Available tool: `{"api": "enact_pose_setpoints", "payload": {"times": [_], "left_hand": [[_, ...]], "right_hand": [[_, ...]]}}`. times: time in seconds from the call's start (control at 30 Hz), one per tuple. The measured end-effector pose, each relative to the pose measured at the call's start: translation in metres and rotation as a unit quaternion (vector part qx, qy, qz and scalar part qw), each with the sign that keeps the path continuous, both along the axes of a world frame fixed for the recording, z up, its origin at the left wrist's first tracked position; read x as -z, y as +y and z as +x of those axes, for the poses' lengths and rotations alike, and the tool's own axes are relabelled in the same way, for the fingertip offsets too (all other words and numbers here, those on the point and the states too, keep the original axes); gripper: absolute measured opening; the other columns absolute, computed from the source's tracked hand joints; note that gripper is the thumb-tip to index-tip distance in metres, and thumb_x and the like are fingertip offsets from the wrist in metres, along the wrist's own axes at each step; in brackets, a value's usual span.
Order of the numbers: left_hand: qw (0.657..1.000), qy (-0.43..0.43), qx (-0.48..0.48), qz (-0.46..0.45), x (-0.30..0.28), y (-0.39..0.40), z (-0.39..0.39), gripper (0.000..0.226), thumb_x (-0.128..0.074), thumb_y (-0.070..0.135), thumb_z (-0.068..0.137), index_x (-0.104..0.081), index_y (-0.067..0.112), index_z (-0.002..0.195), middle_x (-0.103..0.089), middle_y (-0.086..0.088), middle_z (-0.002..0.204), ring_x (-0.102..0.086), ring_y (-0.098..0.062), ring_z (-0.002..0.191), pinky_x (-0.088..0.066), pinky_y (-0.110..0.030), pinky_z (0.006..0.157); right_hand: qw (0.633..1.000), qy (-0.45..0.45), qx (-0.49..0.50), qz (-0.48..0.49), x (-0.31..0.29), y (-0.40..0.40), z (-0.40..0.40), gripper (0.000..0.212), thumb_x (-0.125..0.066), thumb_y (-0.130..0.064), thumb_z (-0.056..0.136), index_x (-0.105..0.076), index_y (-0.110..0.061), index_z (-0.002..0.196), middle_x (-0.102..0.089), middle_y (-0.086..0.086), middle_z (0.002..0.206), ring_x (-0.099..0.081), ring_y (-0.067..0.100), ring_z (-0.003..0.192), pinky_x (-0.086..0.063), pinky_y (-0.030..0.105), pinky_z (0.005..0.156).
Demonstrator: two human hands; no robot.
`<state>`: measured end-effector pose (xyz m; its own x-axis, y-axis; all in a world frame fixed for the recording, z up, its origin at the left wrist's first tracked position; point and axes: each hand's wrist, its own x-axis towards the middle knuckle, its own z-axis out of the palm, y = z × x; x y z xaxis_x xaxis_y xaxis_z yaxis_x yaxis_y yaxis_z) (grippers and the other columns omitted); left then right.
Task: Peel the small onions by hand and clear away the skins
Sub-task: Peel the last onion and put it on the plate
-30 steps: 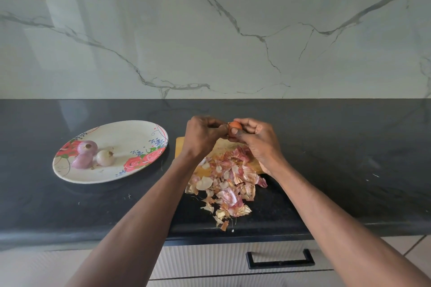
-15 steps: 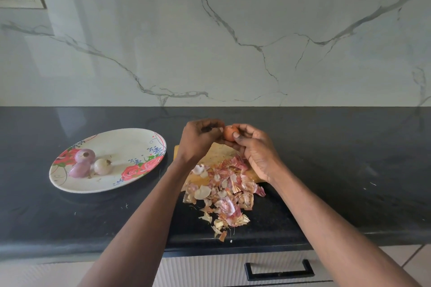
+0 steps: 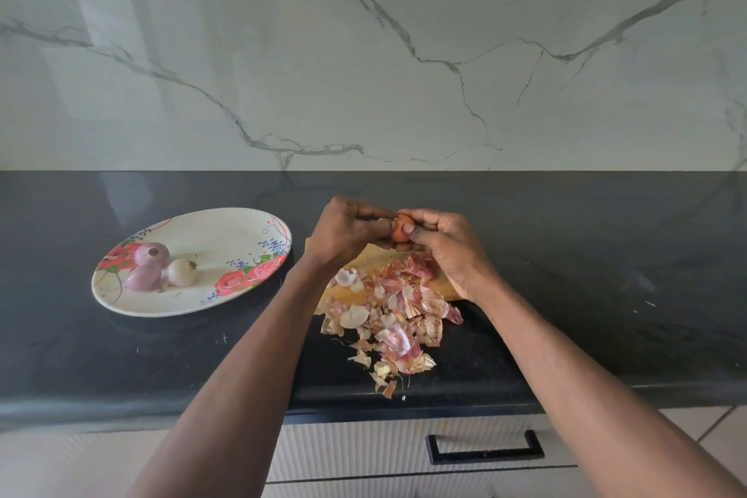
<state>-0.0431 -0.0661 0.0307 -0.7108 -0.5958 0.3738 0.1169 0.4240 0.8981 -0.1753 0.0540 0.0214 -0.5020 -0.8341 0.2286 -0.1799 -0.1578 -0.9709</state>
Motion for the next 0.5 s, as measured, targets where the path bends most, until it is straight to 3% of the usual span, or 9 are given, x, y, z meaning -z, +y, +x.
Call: {"api": "enact_pose_setpoints", "payload": {"times": [0.13,0.23,0.37,0.43,0.5], "left_hand": [[0.999,0.011,-0.029,0.006,0.006,0.005,-0.005,0.013,-0.078,0.005,0.082,-0.08,0.005,0.095,-0.077,-0.018,0.083,-0.076,-0.035,0.076,-0.062,-0.05,0.082],[0.998,0.02,-0.067,0.005,0.008,0.008,-0.009,0.01,-0.081,0.007,0.081,-0.08,0.004,0.091,-0.076,-0.016,0.079,-0.075,-0.034,0.072,-0.062,-0.05,0.077],[0.99,0.035,-0.134,-0.013,0.009,0.008,-0.013,0.014,-0.07,-0.004,0.081,-0.08,0.003,0.088,-0.076,-0.013,0.073,-0.074,-0.029,0.065,-0.063,-0.048,0.07],[0.992,0.041,-0.119,-0.004,0.009,0.009,-0.012,0.018,-0.065,-0.007,0.084,-0.079,0.002,0.091,-0.076,-0.013,0.076,-0.075,-0.029,0.067,-0.063,-0.044,0.072],[0.994,0.04,-0.098,0.01,0.007,0.012,-0.012,0.021,-0.06,-0.008,0.087,-0.078,0.001,0.094,-0.077,-0.013,0.079,-0.076,-0.027,0.069,-0.063,-0.039,0.074]], "right_hand": [[0.999,0.035,0.034,0.004,0.004,-0.003,0.002,0.024,-0.069,-0.007,0.094,-0.073,-0.016,0.115,-0.078,0.005,0.101,-0.076,0.023,0.09,-0.057,0.061,0.085],[0.998,0.046,0.047,0.007,0.007,-0.007,0.003,0.023,-0.07,-0.01,0.094,-0.073,-0.024,0.111,-0.078,0.001,0.098,-0.077,0.021,0.086,-0.054,0.07,0.08],[0.996,0.066,0.054,-0.005,0.007,-0.011,0.007,0.028,-0.069,-0.009,0.094,-0.072,-0.016,0.12,-0.077,0.001,0.106,-0.075,0.015,0.092,-0.059,0.054,0.087],[0.996,0.059,0.059,-0.012,0.004,-0.011,0.007,0.028,-0.07,-0.01,0.093,-0.071,-0.015,0.121,-0.076,-0.001,0.107,-0.074,0.01,0.094,-0.059,0.045,0.091],[0.997,0.028,0.063,-0.014,0.002,-0.01,0.005,0.028,-0.069,-0.009,0.094,-0.069,-0.014,0.121,-0.076,-0.002,0.109,-0.073,0.008,0.094,-0.059,0.044,0.092]]}}
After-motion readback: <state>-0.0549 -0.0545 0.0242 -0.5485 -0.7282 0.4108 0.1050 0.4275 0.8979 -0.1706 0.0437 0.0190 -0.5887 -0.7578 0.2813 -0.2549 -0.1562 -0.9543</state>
